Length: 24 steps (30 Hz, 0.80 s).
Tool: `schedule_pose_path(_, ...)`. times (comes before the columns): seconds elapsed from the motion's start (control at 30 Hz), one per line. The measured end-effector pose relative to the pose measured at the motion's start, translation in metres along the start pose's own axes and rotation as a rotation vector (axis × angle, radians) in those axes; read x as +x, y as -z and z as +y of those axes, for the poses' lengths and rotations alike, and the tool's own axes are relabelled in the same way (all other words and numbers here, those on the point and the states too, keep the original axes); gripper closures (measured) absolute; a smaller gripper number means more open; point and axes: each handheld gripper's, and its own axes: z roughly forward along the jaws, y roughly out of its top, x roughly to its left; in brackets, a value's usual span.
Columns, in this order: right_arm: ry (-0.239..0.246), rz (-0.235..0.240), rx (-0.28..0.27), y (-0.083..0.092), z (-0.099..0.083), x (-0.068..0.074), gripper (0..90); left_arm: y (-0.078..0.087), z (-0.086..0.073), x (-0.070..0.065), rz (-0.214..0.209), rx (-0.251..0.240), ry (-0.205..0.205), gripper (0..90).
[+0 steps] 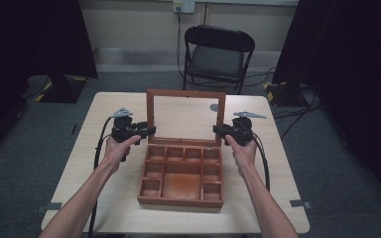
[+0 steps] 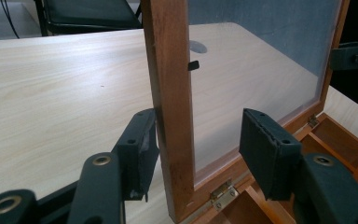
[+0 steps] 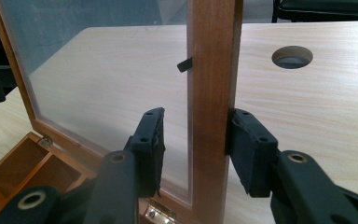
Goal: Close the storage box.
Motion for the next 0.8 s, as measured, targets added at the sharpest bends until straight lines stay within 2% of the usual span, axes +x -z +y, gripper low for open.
schedule_pose_path(0.27, 0.015, 0.008, -0.005, 0.008, -0.002, 0.005, 57.9, 0.007, -0.001, -0.006, -0.006, -0.006, -0.02, 46.4)
schedule_pose_path(0.5, 0.017, 0.008, 0.0, 0.013, -0.003, 0.008, 56.4, 0.012, -0.002, -0.009, -0.014, -0.016, -0.011, 46.9)
schedule_pose_path(0.8, 0.032, 0.014, 0.0, 0.02, -0.004, 0.014, 54.4, 0.022, -0.005, -0.015, -0.026, -0.018, -0.025, 47.5)
